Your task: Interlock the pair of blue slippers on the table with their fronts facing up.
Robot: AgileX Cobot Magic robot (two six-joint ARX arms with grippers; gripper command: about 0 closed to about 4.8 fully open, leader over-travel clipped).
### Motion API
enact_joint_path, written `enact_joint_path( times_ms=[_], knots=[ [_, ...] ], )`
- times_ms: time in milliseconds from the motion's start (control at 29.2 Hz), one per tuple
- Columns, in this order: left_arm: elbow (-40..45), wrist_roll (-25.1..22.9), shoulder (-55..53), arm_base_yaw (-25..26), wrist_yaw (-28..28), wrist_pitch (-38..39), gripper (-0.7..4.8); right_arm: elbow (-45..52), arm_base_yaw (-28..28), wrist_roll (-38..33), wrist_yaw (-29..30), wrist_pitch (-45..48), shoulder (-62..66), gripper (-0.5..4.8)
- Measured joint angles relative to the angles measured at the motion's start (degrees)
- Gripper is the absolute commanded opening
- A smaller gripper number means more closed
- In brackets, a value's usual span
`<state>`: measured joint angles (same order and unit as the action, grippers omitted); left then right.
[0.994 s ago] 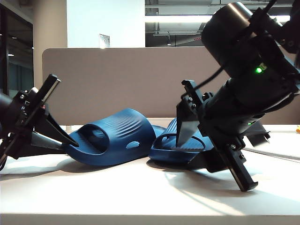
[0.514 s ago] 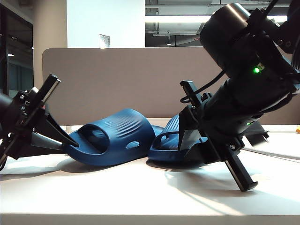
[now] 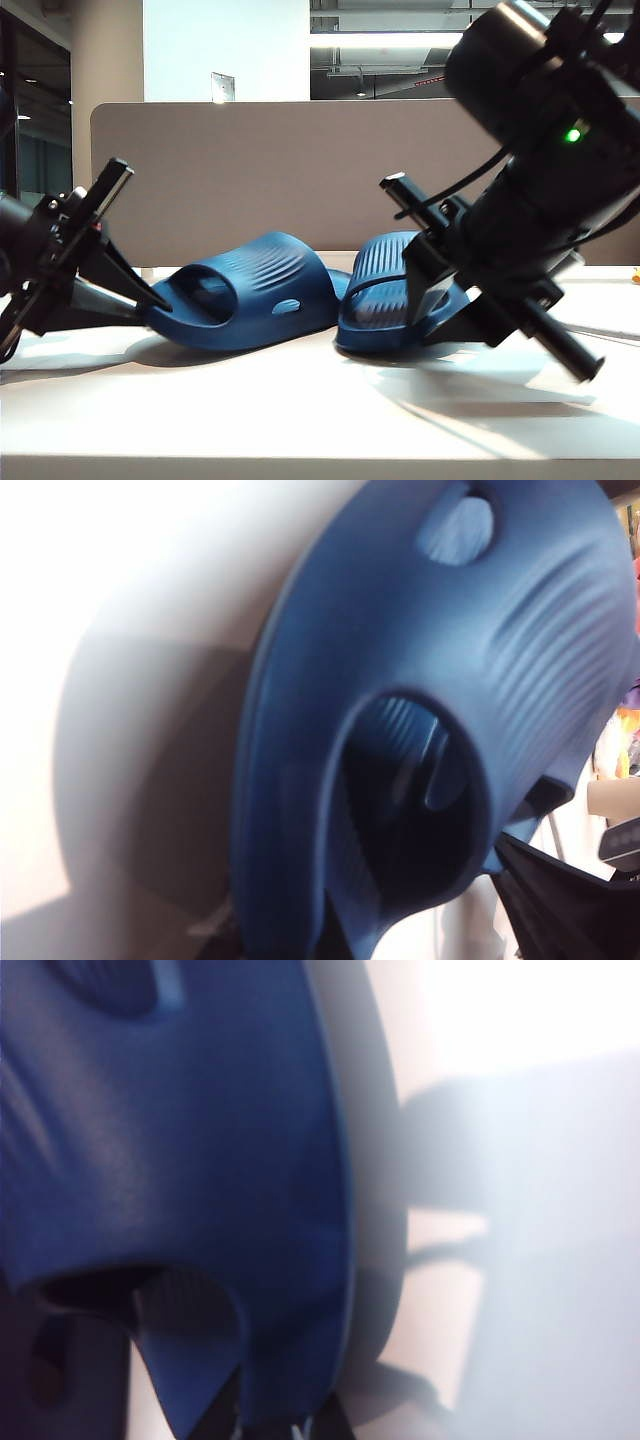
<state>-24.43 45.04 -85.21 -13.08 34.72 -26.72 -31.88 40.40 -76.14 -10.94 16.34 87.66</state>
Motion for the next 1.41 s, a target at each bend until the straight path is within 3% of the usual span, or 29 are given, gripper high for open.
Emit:
enact_joint_path(
  times_ms=[446, 651, 926, 1166, 1406],
  knots=[
    [-5.57, -2.27, 0.02, 0.0, 1.62, 1.33, -0.06, 0.11, -6.4, 21.46, 3.15, -12.7, -10.12, 0.17],
    [-8.94, -10.1, 0.02, 0.0, 0.5, 9.51, -0.06, 0.15, -9.33, 30.58, 5.22, -19.67, -14.75, 0.18],
    [-15.41, -22.32, 0.04, -0.02, -6.78, 24.28, -0.06, 0.31, -13.27, 39.82, 6.21, -27.98, -21.64, 0.17],
    [-19.08, -25.35, 0.07, -0.04, -10.25, 27.8, -0.06, 0.37, -14.71, 47.5, 8.44, -33.92, -28.22, 0.08],
    [-19.67, -31.41, 0.13, 1.46, -14.12, 32.24, -0.06, 0.39, -14.71, 54.27, 11.13, -39.63, -34.1, -0.01]
  ],
)
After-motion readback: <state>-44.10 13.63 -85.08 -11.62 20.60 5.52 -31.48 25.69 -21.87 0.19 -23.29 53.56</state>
